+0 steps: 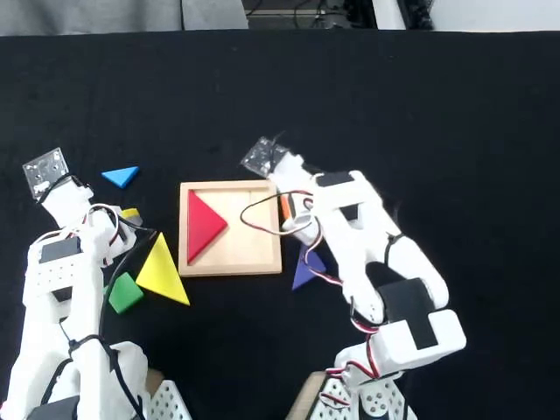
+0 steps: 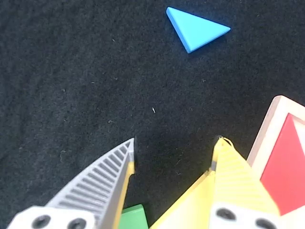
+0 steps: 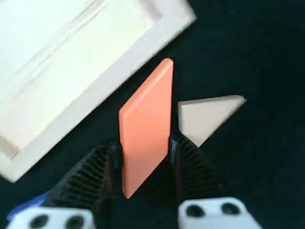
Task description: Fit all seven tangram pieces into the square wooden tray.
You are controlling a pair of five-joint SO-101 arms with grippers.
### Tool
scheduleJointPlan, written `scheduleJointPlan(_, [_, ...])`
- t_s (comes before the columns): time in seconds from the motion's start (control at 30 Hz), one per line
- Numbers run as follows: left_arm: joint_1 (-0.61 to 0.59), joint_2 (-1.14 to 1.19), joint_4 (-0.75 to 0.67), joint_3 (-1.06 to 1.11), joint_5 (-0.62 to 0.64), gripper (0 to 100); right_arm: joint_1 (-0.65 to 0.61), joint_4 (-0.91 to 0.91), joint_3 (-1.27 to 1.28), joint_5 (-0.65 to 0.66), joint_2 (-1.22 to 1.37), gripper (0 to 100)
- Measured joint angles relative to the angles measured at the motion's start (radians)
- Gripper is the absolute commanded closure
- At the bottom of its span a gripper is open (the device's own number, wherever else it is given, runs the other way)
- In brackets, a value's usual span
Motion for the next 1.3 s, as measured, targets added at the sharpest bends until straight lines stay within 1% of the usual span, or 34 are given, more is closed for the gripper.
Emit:
scheduleJointPlan(0.1, [0.000,0.000,0.000,0.000,0.000,74,0.003,-0.046,0.002,-0.012,0.000,99.0])
scheduleJointPlan(0.17, [0.000,0.000,0.000,0.000,0.000,74,0.003,-0.068,0.014,-0.018,0.000,98.1])
scheduleJointPlan(0.27, [0.000,0.000,0.000,0.000,0.000,74,0.003,-0.049,0.015,-0.038,0.000,98.8])
scheduleJointPlan(0.33, [0.000,0.000,0.000,0.000,0.000,74,0.006,0.009,0.008,-0.098,0.000,98.8])
scheduleJointPlan(0.43, [0.000,0.000,0.000,0.000,0.000,74,0.014,0.147,-0.051,-0.213,0.000,98.8])
scheduleJointPlan(0.6, [0.000,0.000,0.000,0.000,0.000,74,0.012,0.364,-0.112,-0.325,0.000,98.6])
scheduleJointPlan(0.7, [0.000,0.000,0.000,0.000,0.000,74,0.055,0.427,-0.117,-0.399,0.000,95.7])
scheduleJointPlan(0.83, [0.000,0.000,0.000,0.000,0.000,74,0.164,0.391,-0.117,-0.488,0.000,84.5])
scheduleJointPlan(0.9, [0.000,0.000,0.000,0.000,0.000,74,0.181,0.362,-0.117,-0.500,0.000,81.9])
scheduleJointPlan(1.03, [0.000,0.000,0.000,0.000,0.000,74,0.176,0.279,-0.107,-0.500,0.000,81.8])
scheduleJointPlan(1.3, [0.000,0.000,0.000,0.000,0.000,74,0.178,0.262,-0.107,-0.459,-0.021,81.8])
